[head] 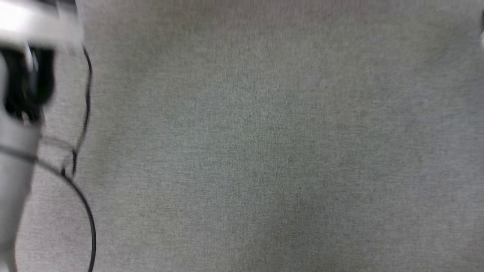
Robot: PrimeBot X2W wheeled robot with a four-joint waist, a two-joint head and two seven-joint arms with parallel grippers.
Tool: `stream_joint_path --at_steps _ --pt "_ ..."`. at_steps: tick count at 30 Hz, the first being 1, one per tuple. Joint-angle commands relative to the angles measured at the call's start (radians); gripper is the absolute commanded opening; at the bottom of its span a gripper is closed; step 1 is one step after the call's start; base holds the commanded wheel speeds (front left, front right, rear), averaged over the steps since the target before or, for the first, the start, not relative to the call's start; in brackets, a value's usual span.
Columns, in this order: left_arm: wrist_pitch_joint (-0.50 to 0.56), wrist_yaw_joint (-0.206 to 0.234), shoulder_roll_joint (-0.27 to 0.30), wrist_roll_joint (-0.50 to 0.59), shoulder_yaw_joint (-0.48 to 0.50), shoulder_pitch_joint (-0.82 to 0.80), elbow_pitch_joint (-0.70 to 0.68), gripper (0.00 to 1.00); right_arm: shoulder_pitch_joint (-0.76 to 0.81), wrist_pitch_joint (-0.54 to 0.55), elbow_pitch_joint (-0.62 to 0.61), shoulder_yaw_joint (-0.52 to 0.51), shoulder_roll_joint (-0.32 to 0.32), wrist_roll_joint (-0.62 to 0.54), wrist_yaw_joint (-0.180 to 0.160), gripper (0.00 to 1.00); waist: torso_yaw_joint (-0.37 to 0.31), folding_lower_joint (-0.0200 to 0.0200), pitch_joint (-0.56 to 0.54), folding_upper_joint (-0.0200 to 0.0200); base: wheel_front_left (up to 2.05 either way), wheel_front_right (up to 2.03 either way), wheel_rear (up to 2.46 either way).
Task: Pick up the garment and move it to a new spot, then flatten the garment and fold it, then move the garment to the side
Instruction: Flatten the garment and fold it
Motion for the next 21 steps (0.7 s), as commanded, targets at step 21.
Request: stream_joint_path --at_steps 21 --pt "-0.019 0.158 -0.049 -0.12 0.062 0.949 -0.26 0.0 0.716 0.032 -0.184 -0.059 -0.012 0.003 -0.001 0.0 0.018 0.0 -0.326 -0.0001 0.0 0.0 0.0"
